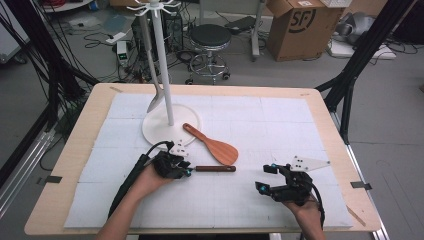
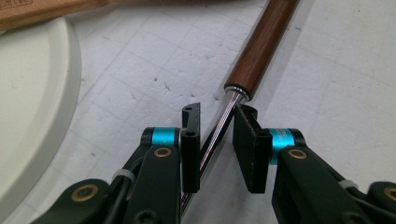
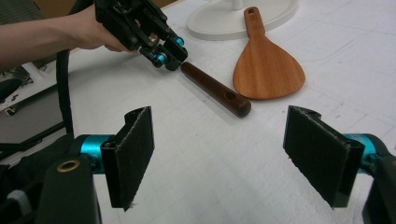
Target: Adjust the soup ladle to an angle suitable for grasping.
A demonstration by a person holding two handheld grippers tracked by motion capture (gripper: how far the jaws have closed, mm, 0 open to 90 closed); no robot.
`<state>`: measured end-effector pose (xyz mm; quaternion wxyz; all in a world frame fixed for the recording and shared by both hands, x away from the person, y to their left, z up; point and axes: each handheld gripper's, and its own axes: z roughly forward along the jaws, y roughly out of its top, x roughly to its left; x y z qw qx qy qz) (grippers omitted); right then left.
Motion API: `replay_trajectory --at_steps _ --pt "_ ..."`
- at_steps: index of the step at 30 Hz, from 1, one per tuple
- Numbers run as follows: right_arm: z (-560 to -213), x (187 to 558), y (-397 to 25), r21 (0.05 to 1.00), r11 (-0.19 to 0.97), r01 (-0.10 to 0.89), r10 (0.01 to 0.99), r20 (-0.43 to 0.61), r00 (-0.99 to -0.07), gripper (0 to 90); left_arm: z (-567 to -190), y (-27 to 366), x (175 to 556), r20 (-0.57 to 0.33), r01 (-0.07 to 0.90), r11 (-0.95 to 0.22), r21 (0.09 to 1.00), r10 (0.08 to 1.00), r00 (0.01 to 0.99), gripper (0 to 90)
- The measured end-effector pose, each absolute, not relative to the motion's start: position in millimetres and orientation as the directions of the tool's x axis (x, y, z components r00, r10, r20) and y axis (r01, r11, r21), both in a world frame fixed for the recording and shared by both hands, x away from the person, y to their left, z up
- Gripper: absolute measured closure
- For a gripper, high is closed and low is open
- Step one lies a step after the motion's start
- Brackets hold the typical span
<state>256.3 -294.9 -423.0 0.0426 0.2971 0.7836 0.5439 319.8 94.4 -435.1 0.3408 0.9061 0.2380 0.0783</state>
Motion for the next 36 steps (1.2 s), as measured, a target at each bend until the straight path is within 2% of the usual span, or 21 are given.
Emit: replay_trajectory --at_steps 16,28,36 --pt "-422.9 256.6 -294.1 0.877 0.237 0.418 0.511 0.253 -0.821 23.9 -432.6 91.2 312.2 -0.071 0.404 -0.667 0.626 0.467 0.881 73.4" --pt "-423.5 257.3 -293.7 0.879 0.238 0.412 0.511 0.247 -0.823 23.8 -427.7 86.3 310.6 -0.076 0.342 -0.624 0.703 0.412 0.908 63.3" --pt "-423.3 257.0 -291.9 0.879 0.244 0.409 0.508 0.244 -0.826 23.9 -432.3 76.4 313.7 -0.082 0.332 -0.641 0.692 0.387 0.918 61.1"
